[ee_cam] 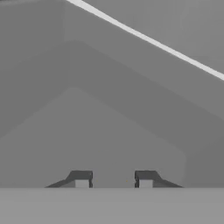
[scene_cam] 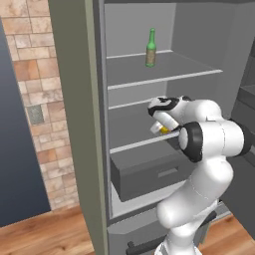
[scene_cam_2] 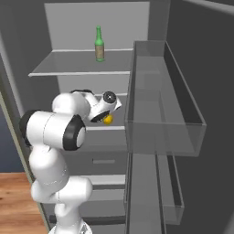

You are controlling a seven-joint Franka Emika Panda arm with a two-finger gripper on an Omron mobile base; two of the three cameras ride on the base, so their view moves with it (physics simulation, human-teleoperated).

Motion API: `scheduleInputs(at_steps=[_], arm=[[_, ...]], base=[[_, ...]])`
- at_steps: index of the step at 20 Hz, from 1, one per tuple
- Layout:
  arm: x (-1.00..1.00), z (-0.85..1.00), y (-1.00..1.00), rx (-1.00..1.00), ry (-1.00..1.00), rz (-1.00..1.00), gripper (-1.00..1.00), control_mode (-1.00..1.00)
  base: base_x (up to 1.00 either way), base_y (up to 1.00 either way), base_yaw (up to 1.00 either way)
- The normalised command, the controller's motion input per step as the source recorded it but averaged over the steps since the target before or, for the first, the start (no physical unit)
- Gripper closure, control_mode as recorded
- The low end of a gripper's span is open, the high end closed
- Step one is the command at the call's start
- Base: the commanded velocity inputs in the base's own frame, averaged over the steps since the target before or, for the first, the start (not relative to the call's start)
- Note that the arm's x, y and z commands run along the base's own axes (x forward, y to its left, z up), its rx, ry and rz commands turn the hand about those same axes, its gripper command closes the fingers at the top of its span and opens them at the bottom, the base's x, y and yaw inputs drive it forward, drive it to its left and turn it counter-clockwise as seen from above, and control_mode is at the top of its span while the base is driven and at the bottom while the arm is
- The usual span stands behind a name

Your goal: Place the beer on the top shelf of the fridge to keep it out of children's reach, and place the lemon and squash on lower shelves for easy access.

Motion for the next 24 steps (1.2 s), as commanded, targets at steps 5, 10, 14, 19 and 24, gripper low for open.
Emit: scheduleInputs(at_steps=[5,10,14,19,24], arm=[[0.67,-0.18,0.00,0.00,-0.02,0.03,-1.00,-1.00],[0.13,-0.13,0.00,0.00,-0.08,0.00,-1.00,-1.00],[-0.35,-0.01,0.00,0.00,-0.17,0.00,-1.00,-1.00],[-0.35,0.20,0.39,-0.04,-0.15,0.00,-1.00,-1.00],[-0.16,0.70,0.51,-0.06,-0.05,0.00,-1.00,-1.00]], base=[[0.00,0.00,0.00],[0.00,0.00,0.00],[0.00,0.00,0.00],[0.00,0.00,0.00],[0.00,0.00,0.00]])
